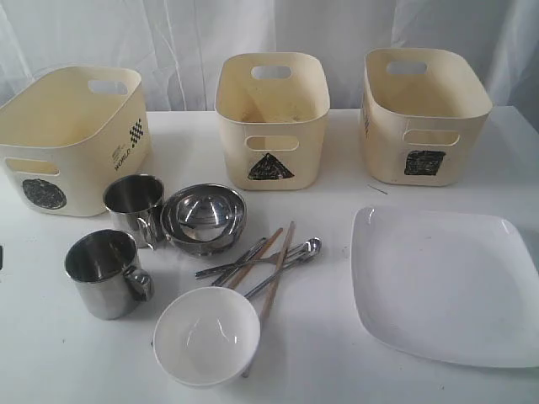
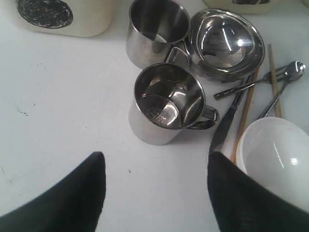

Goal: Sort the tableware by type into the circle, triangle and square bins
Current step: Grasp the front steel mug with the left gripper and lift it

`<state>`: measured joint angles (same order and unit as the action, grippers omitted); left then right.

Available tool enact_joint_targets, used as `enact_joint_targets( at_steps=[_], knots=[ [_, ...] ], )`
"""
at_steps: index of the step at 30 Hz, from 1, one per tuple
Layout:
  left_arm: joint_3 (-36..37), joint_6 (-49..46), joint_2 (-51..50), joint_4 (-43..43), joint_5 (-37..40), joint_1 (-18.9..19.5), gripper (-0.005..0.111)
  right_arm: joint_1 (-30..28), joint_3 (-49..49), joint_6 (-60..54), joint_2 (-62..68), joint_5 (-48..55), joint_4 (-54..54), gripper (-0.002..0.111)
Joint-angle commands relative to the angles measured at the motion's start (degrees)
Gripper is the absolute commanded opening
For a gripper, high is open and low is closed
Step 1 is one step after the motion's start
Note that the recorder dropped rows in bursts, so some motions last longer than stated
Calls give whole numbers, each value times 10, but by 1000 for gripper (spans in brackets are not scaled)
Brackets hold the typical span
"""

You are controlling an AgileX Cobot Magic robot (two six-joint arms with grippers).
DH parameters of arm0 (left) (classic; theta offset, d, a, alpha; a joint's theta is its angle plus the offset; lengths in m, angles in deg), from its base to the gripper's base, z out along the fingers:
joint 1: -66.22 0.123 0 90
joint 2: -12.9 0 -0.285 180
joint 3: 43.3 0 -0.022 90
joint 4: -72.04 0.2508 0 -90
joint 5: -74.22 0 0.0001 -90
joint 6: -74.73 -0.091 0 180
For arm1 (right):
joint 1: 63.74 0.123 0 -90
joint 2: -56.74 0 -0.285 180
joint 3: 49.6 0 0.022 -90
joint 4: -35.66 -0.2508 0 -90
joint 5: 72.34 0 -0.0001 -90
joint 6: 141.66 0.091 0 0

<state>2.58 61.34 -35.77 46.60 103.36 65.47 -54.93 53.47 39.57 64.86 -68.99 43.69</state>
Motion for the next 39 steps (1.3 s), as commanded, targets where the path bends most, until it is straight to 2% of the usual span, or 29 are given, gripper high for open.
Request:
enact_joint_targets(
  at_steps=[1, 11, 17, 20, 21, 26, 27, 29, 30, 32, 33, 36, 39],
  knots=[
    [-65, -20, -121, -19, 9, 0, 70, -1, -3, 0, -3, -1, 1, 0],
    [-164, -112, -327, -60, 24, 0, 70, -1, -3, 0, -3, -1, 1, 0],
    [-173, -156, -417, -68, 14, 0, 70, -1, -3, 0, -3, -1, 1, 0],
    [-174, -201, -449, -116, -5, -1, 70, -1, -3, 0, -3, -1, 1, 0],
    [-175, -232, -459, -137, -17, -8, 70, -1, -3, 0, -3, -1, 1, 0],
    [-175, -250, -506, -144, -96, -70, 70, -1, -3, 0, -3, -1, 1, 0],
    [-175, -250, -518, -142, -108, -75, 68, -1, -3, 0, -3, -1, 1, 0],
    [-175, -251, -541, -138, -132, -79, 51, -1, -3, 0, -3, -1, 1, 0],
    [-175, -252, -543, -138, -143, -79, 33, -1, -3, 0, -3, -1, 1, 0],
    [-178, -252, -538, -132, -141, -79, 8, -1, -3, 0, -3, -1, 1, 0],
    [-184, -257, -530, -121, -129, -79, 1, -1, -3, 0, -3, -1, 1, 0],
    [-211, -251, -497, -80, -71, -79, 0, -1, -3, 0, -3, -1, 1, 0],
    [-265, -190, -438, -2, 11, -79, 0, -1, -3, 0, -3, -1, 1, 0]
  ],
)
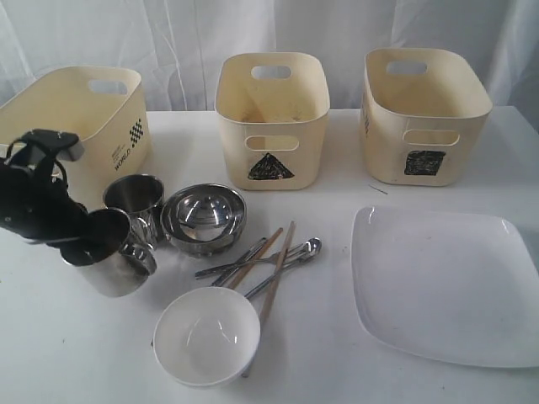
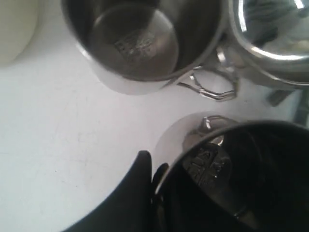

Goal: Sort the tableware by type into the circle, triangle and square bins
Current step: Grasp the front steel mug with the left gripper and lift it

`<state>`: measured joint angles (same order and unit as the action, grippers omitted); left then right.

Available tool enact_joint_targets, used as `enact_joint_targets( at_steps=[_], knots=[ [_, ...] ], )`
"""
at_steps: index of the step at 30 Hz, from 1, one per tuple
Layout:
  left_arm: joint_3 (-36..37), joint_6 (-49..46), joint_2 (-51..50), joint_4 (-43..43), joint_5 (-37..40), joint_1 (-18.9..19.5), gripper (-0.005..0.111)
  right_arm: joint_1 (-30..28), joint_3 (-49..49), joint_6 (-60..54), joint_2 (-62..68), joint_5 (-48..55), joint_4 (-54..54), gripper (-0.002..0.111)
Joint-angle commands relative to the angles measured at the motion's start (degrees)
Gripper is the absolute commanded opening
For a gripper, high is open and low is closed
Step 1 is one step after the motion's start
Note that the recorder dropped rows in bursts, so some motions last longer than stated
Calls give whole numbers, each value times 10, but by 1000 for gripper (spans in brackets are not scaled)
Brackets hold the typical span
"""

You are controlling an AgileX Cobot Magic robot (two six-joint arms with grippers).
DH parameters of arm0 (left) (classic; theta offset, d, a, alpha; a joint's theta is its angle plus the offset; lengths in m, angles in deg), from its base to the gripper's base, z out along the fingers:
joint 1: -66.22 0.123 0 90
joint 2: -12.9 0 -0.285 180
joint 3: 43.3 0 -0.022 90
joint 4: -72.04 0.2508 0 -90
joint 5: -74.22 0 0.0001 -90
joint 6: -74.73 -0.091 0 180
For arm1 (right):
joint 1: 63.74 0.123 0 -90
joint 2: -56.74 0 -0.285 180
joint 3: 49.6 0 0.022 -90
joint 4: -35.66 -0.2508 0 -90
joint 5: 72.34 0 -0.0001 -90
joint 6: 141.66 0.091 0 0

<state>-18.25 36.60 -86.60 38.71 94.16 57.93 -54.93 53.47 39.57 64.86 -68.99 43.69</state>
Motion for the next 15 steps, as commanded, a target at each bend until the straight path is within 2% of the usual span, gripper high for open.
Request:
enact_joint_targets(
  at_steps=[1, 4, 6, 9, 15],
  knots=[
    [-73, 79, 94, 103, 118, -3, 0, -1, -3, 0, -3, -1, 1, 0],
    [-138, 139, 148, 199, 134, -3, 0, -1, -3, 0, -3, -1, 1, 0],
    [-187, 189, 157, 285, 105, -3, 0, -1, -3, 0, -3, -1, 1, 0],
    [-257, 274, 120, 386, 47, 17, 0, -1, -3, 0, -3, -1, 1, 0],
    [-378, 309, -47, 389, 3, 67, 0, -1, -3, 0, -3, -1, 1, 0]
  ],
)
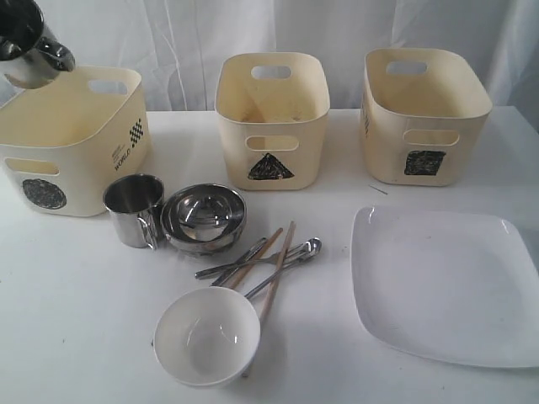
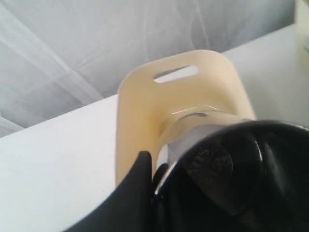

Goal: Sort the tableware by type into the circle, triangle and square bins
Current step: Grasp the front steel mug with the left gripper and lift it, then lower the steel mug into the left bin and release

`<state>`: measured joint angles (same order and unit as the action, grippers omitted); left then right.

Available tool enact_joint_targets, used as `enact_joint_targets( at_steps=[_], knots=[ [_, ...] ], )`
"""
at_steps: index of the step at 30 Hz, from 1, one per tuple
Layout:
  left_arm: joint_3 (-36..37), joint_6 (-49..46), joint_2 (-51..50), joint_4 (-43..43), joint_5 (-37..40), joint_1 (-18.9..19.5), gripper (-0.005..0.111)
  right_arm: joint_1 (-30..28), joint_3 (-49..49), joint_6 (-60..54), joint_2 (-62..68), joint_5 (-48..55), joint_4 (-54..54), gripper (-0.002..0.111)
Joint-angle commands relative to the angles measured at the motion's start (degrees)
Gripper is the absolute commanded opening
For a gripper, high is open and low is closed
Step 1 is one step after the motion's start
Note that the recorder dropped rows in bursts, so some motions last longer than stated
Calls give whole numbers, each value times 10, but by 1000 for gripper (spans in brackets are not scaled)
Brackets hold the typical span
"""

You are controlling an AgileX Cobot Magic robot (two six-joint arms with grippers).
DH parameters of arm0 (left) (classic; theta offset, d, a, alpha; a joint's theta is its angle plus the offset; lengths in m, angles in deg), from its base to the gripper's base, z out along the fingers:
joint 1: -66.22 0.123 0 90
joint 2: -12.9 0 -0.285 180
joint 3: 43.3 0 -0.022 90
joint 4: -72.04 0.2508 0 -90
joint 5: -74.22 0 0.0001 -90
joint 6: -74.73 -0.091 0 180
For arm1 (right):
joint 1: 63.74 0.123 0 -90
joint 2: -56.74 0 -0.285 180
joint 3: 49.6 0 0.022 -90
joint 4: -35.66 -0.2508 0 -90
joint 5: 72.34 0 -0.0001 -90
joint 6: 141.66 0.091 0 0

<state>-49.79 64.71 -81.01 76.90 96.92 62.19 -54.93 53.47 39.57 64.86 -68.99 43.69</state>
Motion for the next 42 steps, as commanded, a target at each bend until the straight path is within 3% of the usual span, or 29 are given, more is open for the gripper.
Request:
enact_joint_targets(
  at_steps=[1, 6, 12, 17, 21, 24, 26, 34, 42],
  knots=[
    [-78, 28, -133, 6, -33, 28, 0, -1, -3, 0, -3, -1, 1, 0],
    [-131, 28, -246, -4, -45, 39, 2, -1, -3, 0, -3, -1, 1, 0],
    [-142, 26, -309, -64, -65, 39, 29, -1, -3, 4, -3, -1, 1, 0],
    [-142, 26, -304, -97, -48, 39, 31, -1, -3, 12, -3, -1, 1, 0],
    [-143, 4, -264, -128, 38, 38, 39, -1, -3, 14, -3, -1, 1, 0],
    [-116, -128, -219, -253, 103, 37, 39, -1, -3, 15, -3, -1, 1, 0],
    [-89, -148, -178, -294, 106, 37, 39, -1, -3, 15, -3, -1, 1, 0],
    [18, -126, -52, -290, 169, 30, 37, -1, -3, 15, -3, -1, 1, 0],
    [138, -71, -48, -279, 107, -28, 37, -1, -3, 15, -3, -1, 1, 0]
  ],
)
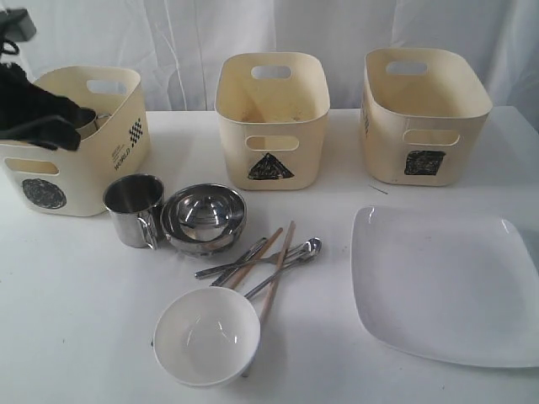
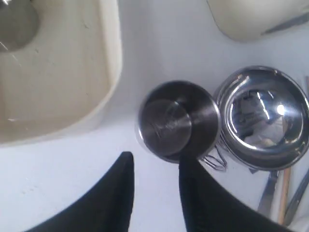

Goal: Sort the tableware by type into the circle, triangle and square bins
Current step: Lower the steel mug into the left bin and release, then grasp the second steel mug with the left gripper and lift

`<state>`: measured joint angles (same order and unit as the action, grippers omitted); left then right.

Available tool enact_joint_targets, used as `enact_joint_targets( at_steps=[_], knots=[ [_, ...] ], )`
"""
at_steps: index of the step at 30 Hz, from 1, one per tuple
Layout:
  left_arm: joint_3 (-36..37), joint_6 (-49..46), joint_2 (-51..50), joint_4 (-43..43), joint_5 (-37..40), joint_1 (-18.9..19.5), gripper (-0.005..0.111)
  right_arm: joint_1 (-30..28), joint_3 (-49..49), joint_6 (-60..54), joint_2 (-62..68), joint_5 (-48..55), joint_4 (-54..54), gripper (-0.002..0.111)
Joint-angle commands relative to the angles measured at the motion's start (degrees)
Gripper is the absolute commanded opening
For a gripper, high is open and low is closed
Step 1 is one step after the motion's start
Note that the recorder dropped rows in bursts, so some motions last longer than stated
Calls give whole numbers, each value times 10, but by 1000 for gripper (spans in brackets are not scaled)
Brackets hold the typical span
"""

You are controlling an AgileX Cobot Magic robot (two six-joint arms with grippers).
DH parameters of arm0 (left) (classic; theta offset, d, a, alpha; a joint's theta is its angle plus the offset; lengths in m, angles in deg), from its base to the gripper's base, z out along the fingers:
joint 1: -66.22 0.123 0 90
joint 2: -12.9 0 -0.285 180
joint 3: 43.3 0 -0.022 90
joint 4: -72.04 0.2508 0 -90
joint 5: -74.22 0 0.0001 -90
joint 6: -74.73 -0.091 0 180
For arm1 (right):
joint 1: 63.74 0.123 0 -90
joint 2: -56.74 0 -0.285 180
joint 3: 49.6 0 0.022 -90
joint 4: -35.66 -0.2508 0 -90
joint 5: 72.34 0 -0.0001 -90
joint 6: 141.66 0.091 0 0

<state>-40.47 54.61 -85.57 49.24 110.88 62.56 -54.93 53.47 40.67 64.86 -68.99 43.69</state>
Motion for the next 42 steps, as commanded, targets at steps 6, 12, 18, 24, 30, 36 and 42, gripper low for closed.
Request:
enact_joint_targets(
  at_steps=[6, 12, 18, 24, 30, 36, 42],
  knots=[
    [60, 49, -32, -7, -110, -68, 44, -1, -3, 4, -3, -1, 1, 0],
    [60, 96, -59, -12, -111, -72, 58, -1, -3, 4, -3, -1, 1, 0],
    [60, 116, -78, -11, -122, -72, 58, -1, -3, 4, -3, -1, 1, 0],
    [60, 116, -101, -8, -136, -72, 58, -1, -3, 4, -3, -1, 1, 0],
    [60, 114, -136, -8, -166, -72, 58, -1, -3, 4, -3, -1, 1, 0],
    [60, 108, -168, -7, -181, -72, 40, -1, -3, 4, -3, -1, 1, 0],
    [47, 75, -138, 3, -122, -72, 0, -1, -3, 4, -3, -1, 1, 0]
  ],
)
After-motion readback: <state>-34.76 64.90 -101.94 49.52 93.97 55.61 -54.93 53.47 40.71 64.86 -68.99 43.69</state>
